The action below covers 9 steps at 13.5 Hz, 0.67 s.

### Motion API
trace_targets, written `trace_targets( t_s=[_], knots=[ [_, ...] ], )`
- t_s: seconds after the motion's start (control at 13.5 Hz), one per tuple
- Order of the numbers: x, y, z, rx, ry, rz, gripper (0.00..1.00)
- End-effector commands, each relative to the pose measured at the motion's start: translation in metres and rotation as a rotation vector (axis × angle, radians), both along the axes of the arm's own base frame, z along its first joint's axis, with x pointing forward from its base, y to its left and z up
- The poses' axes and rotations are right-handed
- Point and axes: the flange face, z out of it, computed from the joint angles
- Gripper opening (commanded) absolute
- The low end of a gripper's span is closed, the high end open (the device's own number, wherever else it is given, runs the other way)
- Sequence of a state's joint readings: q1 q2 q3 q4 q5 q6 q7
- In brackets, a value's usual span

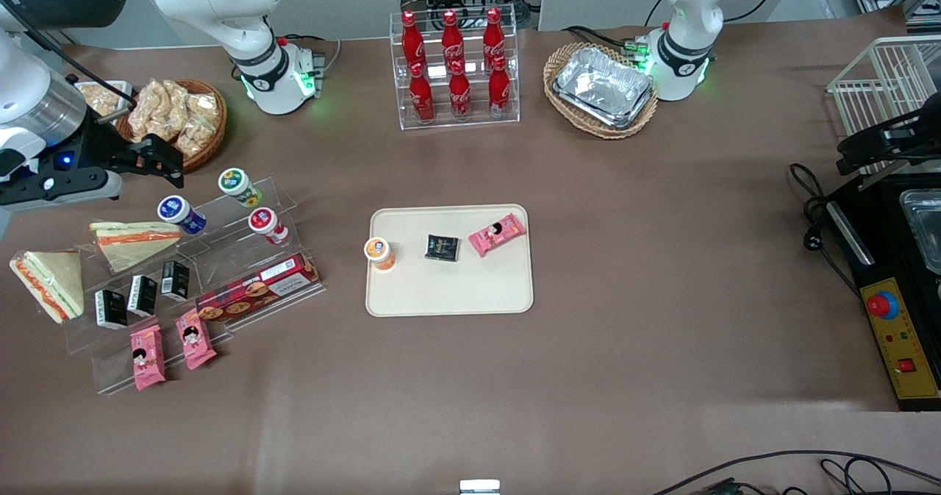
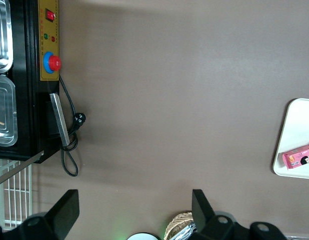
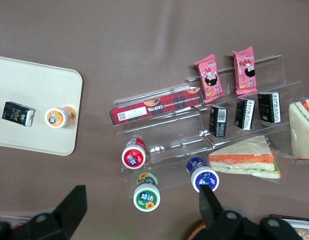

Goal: Place sandwich on tray
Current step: 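Move the right gripper over the display rack toward the wrapped sandwiches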

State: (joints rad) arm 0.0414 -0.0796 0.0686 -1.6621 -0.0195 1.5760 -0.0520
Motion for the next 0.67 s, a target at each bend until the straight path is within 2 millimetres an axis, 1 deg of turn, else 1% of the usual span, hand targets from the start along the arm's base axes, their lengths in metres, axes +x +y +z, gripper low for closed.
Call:
trace_targets(
  t_s=[0.0, 0.22, 0.44, 0.52, 0.59],
  knots=[
    [-0.006, -0.004, 0.013, -0.012, 0.003, -0.011, 1.00],
    [-0.006, -0.004, 0.013, -0.009, 0.002, -0.011, 1.00],
    [-0.007, -0.009, 0.014, -0.015, 0.000, -0.010, 1.00],
    [-0.009, -0.010, 0.017, -0.016, -0.005, -0.008, 1.00],
    [-0.009, -0.018, 0.018, -0.015, -0.003, -0.016, 1.00]
  ],
)
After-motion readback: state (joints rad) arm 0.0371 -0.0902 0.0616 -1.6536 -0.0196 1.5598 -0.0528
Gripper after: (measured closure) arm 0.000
